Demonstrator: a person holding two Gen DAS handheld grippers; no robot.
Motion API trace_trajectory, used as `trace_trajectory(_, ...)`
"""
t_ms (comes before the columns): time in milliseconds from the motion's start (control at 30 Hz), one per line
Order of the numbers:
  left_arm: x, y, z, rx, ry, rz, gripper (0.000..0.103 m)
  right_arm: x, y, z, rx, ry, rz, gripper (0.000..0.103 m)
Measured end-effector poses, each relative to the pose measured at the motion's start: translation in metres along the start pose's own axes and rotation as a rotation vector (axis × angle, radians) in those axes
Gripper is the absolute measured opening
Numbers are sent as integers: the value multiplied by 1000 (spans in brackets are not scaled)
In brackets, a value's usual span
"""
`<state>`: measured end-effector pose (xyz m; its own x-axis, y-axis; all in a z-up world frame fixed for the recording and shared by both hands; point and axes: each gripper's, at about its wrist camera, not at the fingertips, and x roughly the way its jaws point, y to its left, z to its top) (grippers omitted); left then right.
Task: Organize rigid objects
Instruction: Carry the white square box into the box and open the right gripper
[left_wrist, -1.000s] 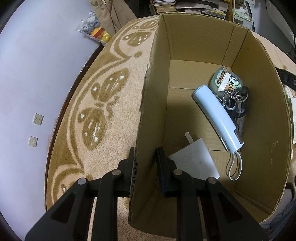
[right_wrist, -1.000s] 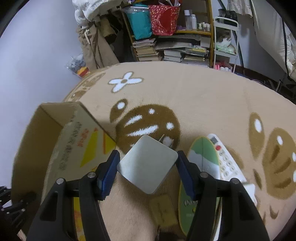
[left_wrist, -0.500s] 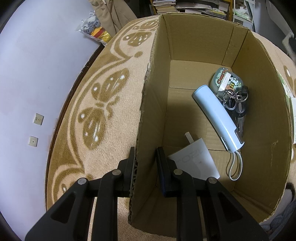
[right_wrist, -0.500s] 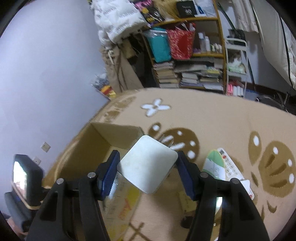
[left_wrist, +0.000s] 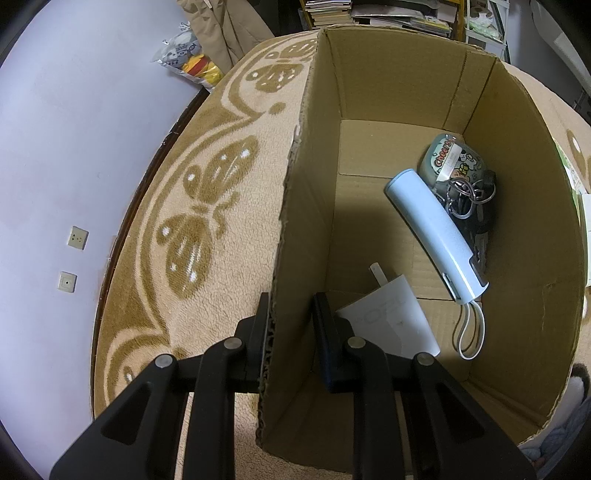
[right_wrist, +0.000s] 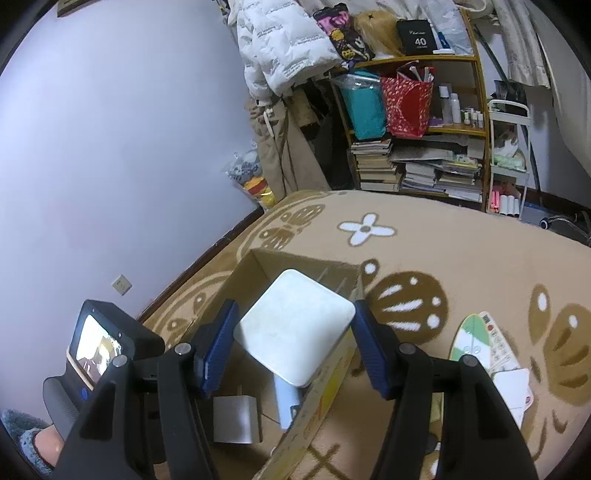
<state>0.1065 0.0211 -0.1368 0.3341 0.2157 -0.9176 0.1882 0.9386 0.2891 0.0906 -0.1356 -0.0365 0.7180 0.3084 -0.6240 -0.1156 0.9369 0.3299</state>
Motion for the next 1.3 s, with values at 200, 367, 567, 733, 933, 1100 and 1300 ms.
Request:
trace_trajectory(200, 0, 0, 0, 0, 0, -1, 21, 8, 6, -7, -16, 22, 7, 66)
trace_trajectory(367, 0, 0, 0, -1, 0, -2, 21, 12, 9, -11, -28, 20, 13, 66)
trace_trajectory(567, 0, 0, 0, -2, 0, -4, 21, 14, 9, -11, -29, 22, 11, 66)
trace_trajectory(733, 0, 1, 0, -2, 0, -3, 21, 19, 8, -12, -30, 31, 0, 66)
trace_trajectory(933, 1, 0, 0, 1, -2, 0, 21, 15, 11, -11, -58, 9, -8, 65)
trace_trajectory(1100, 3, 1, -1, -2, 1, -2, 21, 13, 9, -11, -47, 6, -19, 65)
trace_trajectory(1300, 3, 1, -2, -1, 1, -2, 21, 8, 3, -9, -54, 9, -61, 72)
